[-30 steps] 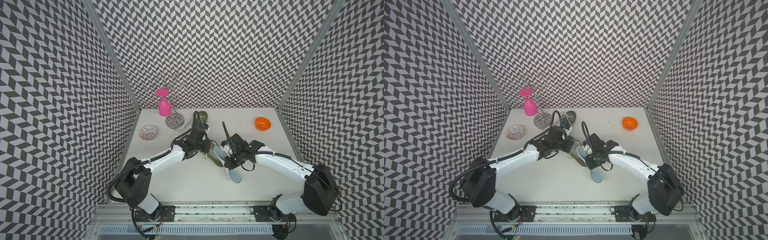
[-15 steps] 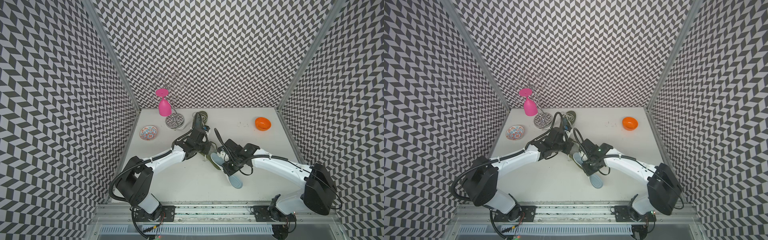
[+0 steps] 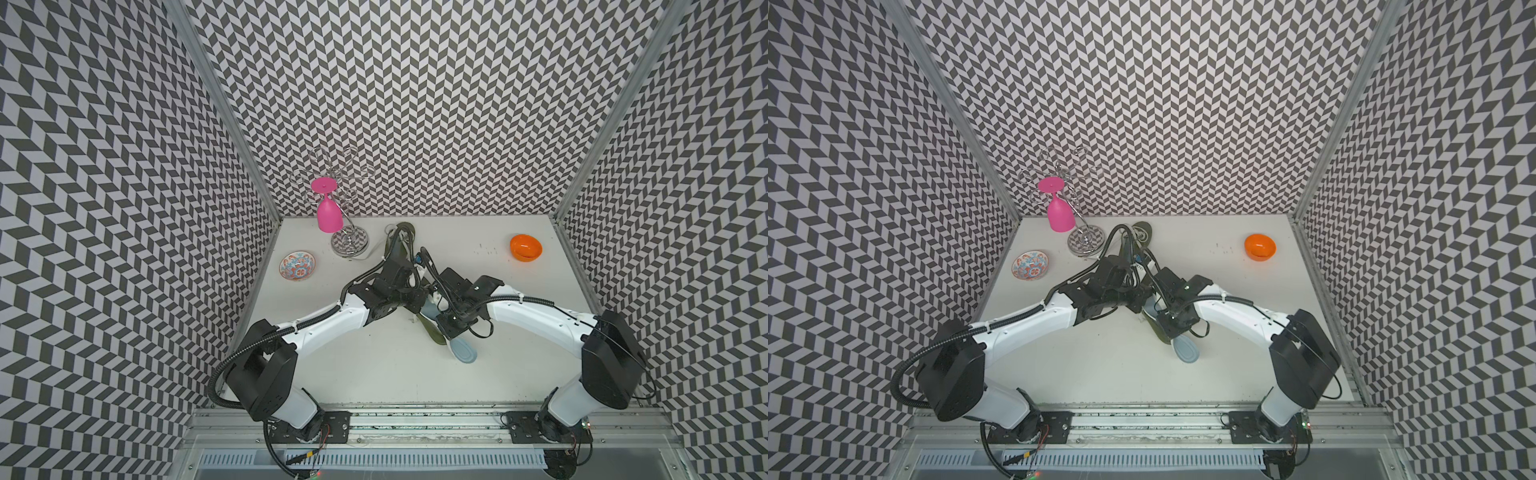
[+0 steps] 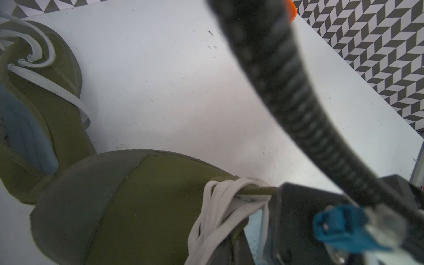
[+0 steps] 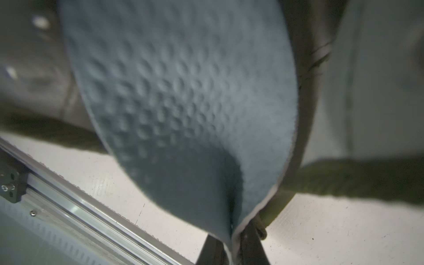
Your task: Insert the insole into the shoe
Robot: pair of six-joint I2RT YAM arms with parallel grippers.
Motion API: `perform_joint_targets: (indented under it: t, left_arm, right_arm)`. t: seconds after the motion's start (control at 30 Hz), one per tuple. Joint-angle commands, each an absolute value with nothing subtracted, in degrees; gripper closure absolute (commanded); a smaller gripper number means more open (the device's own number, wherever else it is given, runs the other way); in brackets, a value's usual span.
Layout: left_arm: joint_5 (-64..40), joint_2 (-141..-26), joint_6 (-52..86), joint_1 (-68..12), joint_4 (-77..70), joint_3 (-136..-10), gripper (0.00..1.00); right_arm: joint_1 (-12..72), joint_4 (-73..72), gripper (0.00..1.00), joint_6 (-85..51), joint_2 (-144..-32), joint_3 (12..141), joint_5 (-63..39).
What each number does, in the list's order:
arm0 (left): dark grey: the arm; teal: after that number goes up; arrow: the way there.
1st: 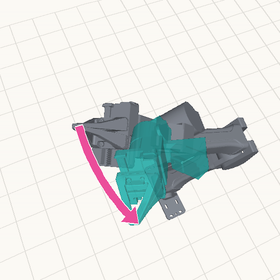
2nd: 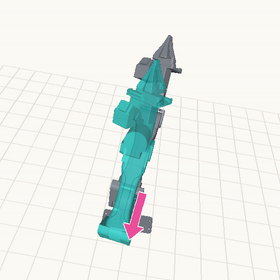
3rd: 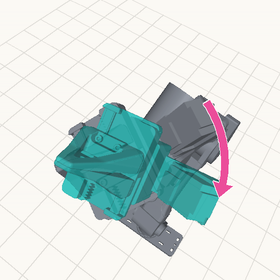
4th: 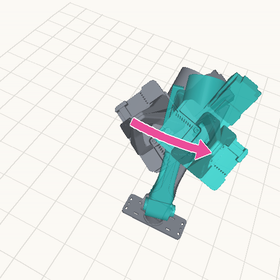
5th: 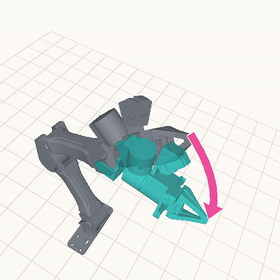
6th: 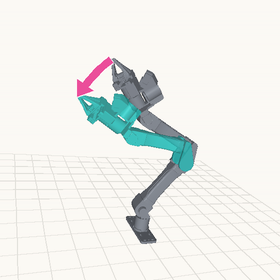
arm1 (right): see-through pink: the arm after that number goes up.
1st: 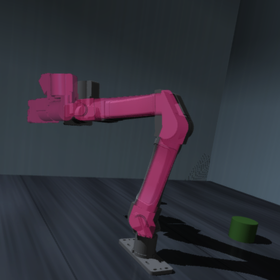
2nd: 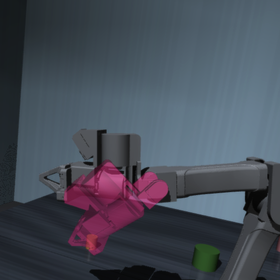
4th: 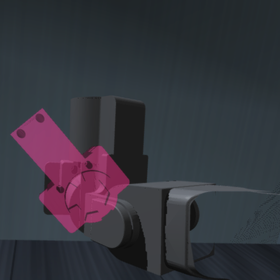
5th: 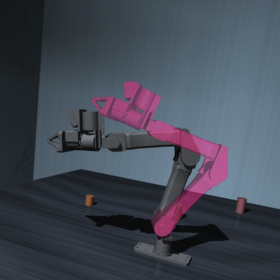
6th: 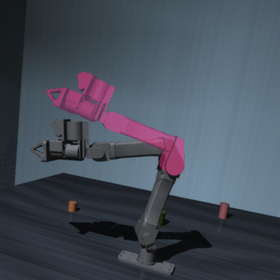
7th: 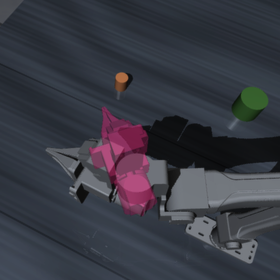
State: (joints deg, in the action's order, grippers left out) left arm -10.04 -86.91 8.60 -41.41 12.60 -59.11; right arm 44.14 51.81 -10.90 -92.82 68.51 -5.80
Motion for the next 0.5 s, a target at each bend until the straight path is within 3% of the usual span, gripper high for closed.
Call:
perform_joint_targets:
  t: [0.0, 0.2, 0.47]
  left_arm:
    - [-13.70, -86.33, 8.17, -41.46, 12.84, -61.83, 1.00]
    - [-21.44, -85.71, 12.23, -39.25, 9.63, -60.23, 1.00]
    - [-20.76, -88.97, 17.44, -36.53, 11.67, -60.59, 1.00]
  right_arm:
    - [43.00, 49.40, 0.85, -9.94, -93.98, 70.35, -3.99]
    - [42.81, 45.82, 0.84, -8.66, -96.20, 71.56, -4.61]
    - [42.99, 41.77, 0.84, -9.30, -97.42, 72.90, -9.59]
